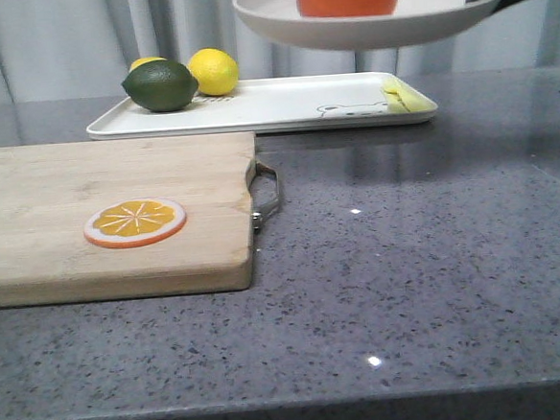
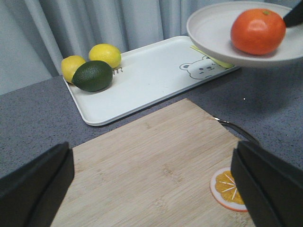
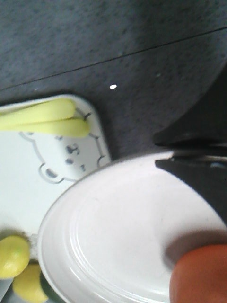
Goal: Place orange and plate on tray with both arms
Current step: 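Grip the plate rim with the right gripper and lift the plate, then carry the plate with the orange over the tray and lower it, then open the right gripper and lift it off the plate rim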
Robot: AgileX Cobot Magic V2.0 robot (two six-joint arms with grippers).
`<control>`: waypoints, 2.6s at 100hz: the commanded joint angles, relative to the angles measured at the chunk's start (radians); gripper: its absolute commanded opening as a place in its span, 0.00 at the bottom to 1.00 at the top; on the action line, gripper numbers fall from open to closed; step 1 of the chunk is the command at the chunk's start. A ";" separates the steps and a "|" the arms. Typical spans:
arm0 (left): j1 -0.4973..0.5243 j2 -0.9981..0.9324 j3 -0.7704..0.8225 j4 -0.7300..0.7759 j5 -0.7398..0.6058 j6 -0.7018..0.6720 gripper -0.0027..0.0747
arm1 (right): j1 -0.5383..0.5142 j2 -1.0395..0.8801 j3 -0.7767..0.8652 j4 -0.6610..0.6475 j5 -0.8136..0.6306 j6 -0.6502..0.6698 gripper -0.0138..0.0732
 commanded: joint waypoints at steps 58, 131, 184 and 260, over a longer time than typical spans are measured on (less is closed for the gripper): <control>0.003 0.000 -0.026 -0.019 -0.054 -0.005 0.86 | -0.001 0.519 -0.759 0.019 0.252 -0.079 0.04; 0.003 0.000 -0.026 -0.019 -0.007 -0.005 0.86 | -0.020 0.799 -1.065 0.024 0.291 -0.087 0.04; 0.003 0.000 -0.026 -0.019 -0.007 -0.005 0.86 | -0.032 0.847 -1.065 0.030 0.346 -0.093 0.04; 0.003 0.000 -0.026 -0.019 -0.007 -0.005 0.86 | -0.032 0.848 -1.065 0.079 0.355 -0.093 0.48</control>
